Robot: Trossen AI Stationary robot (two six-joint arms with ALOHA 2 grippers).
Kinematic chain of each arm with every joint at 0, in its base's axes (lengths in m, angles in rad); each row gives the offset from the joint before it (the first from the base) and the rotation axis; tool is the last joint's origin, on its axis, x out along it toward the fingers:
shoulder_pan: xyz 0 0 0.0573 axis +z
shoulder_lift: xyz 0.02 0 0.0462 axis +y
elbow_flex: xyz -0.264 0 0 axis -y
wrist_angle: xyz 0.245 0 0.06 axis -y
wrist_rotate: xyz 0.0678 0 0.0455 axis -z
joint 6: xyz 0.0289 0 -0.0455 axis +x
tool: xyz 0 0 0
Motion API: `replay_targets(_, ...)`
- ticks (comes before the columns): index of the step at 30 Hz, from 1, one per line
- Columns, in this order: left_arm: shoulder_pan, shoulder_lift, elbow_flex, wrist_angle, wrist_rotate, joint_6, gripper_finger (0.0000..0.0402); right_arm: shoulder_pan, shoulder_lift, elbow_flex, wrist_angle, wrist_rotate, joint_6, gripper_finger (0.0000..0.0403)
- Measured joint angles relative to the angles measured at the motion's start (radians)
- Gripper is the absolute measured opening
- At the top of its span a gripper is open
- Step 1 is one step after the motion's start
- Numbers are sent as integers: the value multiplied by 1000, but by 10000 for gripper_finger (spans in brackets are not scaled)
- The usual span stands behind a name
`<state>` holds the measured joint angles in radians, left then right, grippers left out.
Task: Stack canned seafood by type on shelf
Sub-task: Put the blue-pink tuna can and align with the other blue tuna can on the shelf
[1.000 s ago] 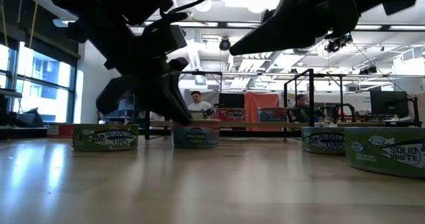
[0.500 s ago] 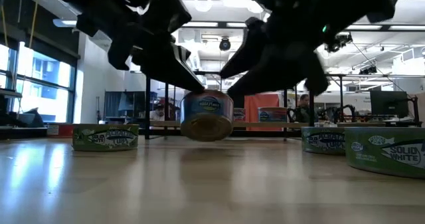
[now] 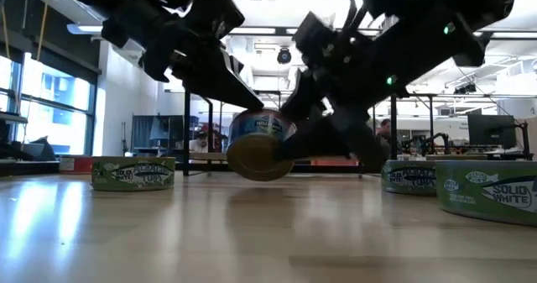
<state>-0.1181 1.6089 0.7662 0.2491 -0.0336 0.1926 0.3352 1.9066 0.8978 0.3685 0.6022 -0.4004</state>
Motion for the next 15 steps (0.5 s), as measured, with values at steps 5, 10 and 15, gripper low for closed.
replay_targets(5, -8, -1, 0, 7, -1, -9, 0, -7, 3, 0, 19, 7, 111, 230)
replay_targets(10, -31, -11, 1, 9, -36, -28, 0, -3, -3, 0, 18, -8, 183, 163)
replay_targets(15, -63, -85, 3, -163, -220, -87, 1, 29, -96, 14, -186, 74, 286, 163)
